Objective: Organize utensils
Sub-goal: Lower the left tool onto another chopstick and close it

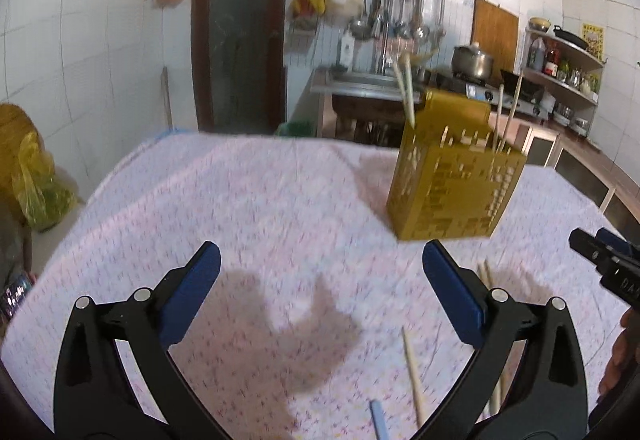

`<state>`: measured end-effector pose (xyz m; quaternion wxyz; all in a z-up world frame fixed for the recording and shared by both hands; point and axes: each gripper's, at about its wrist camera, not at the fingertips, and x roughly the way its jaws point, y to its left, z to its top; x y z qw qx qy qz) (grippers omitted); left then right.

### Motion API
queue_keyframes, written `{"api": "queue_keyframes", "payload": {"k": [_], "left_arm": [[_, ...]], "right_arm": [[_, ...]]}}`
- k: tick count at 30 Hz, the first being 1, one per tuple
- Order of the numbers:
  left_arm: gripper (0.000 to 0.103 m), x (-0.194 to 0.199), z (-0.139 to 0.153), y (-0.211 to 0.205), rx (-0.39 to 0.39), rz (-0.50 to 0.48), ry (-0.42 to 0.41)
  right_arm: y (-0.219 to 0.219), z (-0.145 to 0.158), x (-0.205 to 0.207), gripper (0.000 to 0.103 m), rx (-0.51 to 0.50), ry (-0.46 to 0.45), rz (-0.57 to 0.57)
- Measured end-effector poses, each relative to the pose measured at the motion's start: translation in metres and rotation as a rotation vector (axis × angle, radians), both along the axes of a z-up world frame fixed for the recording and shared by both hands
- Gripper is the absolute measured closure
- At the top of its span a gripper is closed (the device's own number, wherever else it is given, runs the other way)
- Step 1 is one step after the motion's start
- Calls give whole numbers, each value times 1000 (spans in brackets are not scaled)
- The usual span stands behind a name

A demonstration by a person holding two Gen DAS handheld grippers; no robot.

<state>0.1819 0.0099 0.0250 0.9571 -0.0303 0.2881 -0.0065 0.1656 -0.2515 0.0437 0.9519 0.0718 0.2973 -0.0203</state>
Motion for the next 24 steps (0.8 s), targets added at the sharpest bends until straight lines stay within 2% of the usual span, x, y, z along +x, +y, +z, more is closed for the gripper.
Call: {"api": "queue_keyframes", "payload": {"k": [4,8,11,18,21,24], "left_arm": [[5,10,-30,-1,-14,-10,84],[5,17,-51,-8,32,-23,132],[5,25,-64,-11,24,-30,186],[5,29,-74,-15,24,-33,228],[5,29,-75,-16,25,-30,237],[5,30,-76,-17,28,-29,242]], "right_arm": [[5,-28,4,25,-7,62,-1],[6,-49,15,25,1,128,-7],[12,-58,28,26,-16,175,-3],[17,-67,49,27,14,227,-12],[24,-71,62,40,8,258,-5],[31,-72,69,46,13,278,-2]]}}
